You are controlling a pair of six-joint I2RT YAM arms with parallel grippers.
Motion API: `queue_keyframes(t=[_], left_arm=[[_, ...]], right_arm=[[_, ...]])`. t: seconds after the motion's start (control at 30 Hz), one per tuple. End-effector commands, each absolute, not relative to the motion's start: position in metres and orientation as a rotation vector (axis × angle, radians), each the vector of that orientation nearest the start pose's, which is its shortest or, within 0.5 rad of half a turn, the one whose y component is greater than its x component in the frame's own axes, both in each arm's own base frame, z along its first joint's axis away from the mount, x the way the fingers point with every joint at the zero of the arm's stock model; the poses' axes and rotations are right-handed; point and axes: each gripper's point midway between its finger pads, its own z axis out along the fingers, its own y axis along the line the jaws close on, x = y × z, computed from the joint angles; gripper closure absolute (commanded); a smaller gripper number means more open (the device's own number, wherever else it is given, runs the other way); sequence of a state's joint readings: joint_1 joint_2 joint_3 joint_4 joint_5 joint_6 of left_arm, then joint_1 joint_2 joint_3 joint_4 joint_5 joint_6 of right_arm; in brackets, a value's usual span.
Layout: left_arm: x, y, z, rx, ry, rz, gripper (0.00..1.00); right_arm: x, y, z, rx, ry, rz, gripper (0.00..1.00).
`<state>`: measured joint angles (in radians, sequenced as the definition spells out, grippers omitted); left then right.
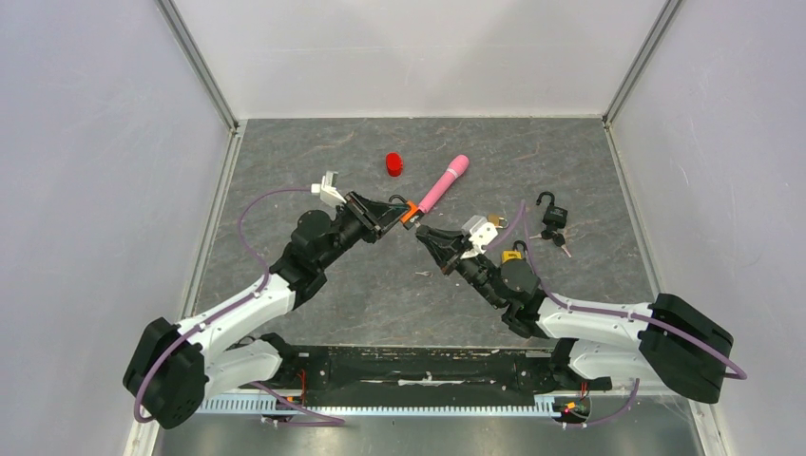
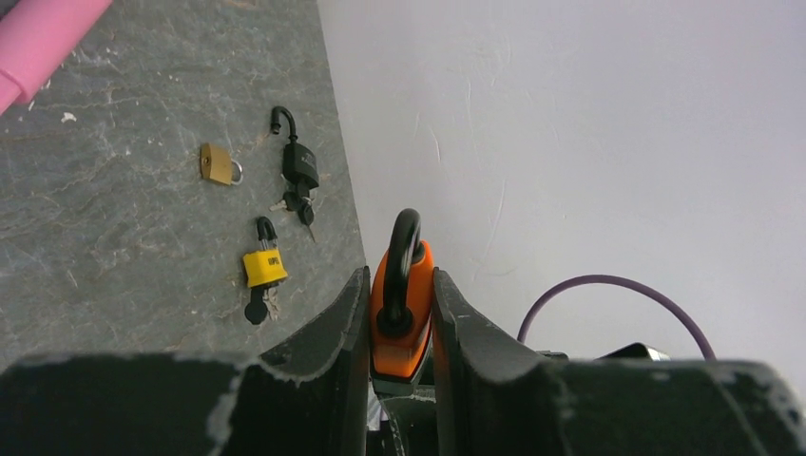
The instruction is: Unlock with the key
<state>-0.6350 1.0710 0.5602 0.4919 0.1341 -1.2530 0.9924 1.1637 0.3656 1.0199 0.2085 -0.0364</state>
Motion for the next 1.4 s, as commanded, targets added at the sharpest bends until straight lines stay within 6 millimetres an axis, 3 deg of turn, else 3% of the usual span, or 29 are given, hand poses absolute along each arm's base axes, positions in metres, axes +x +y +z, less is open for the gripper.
queue_keyframes(t=[0.0, 0.23, 0.43, 0.67, 0.97, 1.1, 1.37], left_arm=[[0.235, -0.306, 0.303, -0.180, 1.680, -1.667, 0.98], [0.208, -0.321, 0.306, 0.003, 1.604, -1.772, 0.98], [0.188, -0.333, 0.311, 0.153, 1.570, -1.814, 0.98], [0.178, -0.346, 0.300, 0.222, 1.626, -1.838, 0.98], [0.180, -0.348, 0.304, 0.220, 1.610, -1.857, 0.98], [0.192, -0.348, 0.300, 0.161, 1.662, -1.792, 0.98], [0.209, -0.340, 0.280, 0.059, 1.785, -1.629, 0.98]], right_arm=[[0.243, 0.298, 0.270, -0.454, 1.217, 0.694, 1.00], [0.246, 0.288, 0.287, -0.344, 1.190, 0.909, 1.00], [0.241, 0.285, 0.308, -0.354, 1.112, 1.057, 1.00], [0.247, 0.286, 0.323, -0.403, 1.073, 1.072, 1.00], [0.254, 0.290, 0.318, -0.412, 1.104, 1.107, 0.99], [0.255, 0.293, 0.306, -0.427, 1.147, 1.110, 1.00], [0.274, 0.285, 0.270, -0.451, 1.274, 0.912, 1.00]])
